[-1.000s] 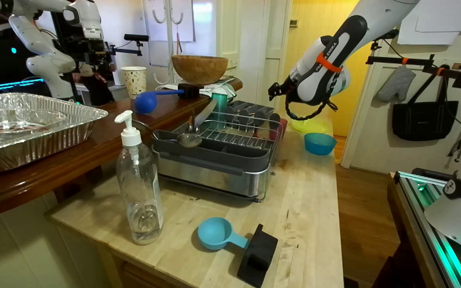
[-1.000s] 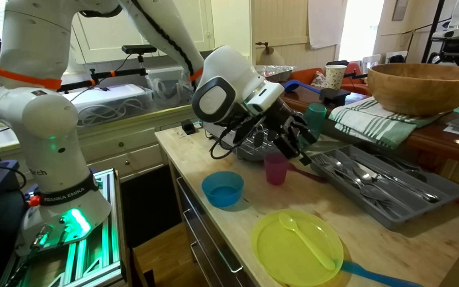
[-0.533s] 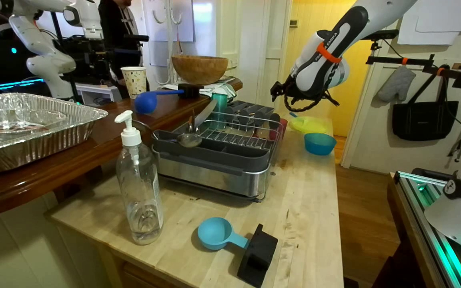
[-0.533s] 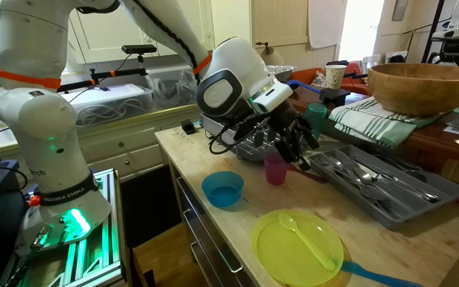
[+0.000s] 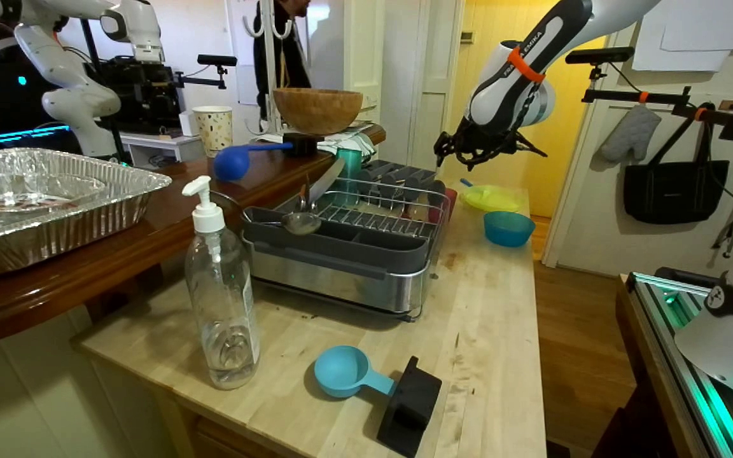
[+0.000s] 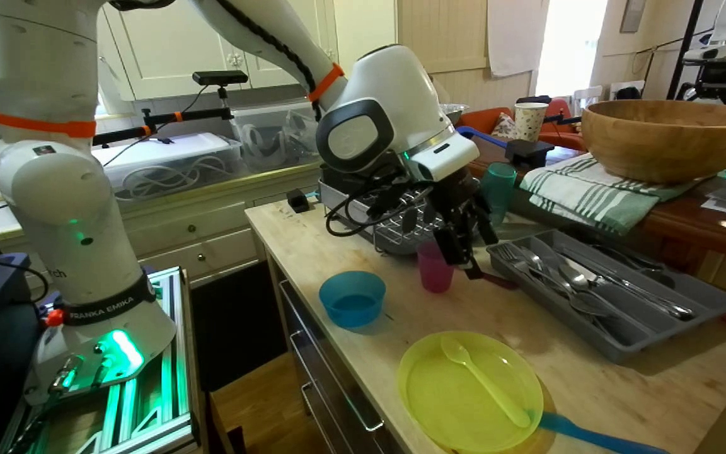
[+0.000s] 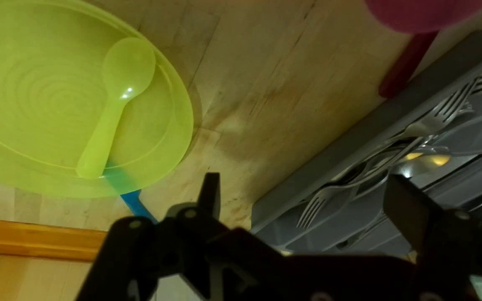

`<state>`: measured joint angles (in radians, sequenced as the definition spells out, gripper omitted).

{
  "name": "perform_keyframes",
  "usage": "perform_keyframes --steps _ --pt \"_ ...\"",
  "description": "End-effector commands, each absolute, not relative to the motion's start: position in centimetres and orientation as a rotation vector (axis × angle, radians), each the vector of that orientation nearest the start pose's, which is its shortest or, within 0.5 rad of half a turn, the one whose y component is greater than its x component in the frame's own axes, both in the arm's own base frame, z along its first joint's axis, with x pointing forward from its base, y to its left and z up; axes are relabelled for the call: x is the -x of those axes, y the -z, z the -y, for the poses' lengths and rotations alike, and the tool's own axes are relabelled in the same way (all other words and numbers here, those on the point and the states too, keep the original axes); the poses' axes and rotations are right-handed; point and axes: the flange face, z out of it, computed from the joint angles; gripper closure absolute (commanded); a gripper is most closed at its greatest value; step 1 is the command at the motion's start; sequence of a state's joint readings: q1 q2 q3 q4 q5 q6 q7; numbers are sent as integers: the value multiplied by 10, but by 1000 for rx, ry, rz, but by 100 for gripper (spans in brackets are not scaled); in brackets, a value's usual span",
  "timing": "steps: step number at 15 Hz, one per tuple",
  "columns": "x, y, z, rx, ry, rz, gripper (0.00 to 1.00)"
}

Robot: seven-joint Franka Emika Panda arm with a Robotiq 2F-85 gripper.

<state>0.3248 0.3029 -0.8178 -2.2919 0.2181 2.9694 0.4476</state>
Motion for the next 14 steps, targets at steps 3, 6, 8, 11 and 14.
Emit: perform_keyframes --steps 3,6,8,11,14 --pt "-504 -310 274 2738 704 -1572 0" --pt "-506 -310 276 2737 695 -1564 0" --pt "-507 -308 277 2740 704 -1577 0" --pt "-515 -302 278 2750 664 -1564 0" --pt "-526 -296 274 2767 611 -1508 0"
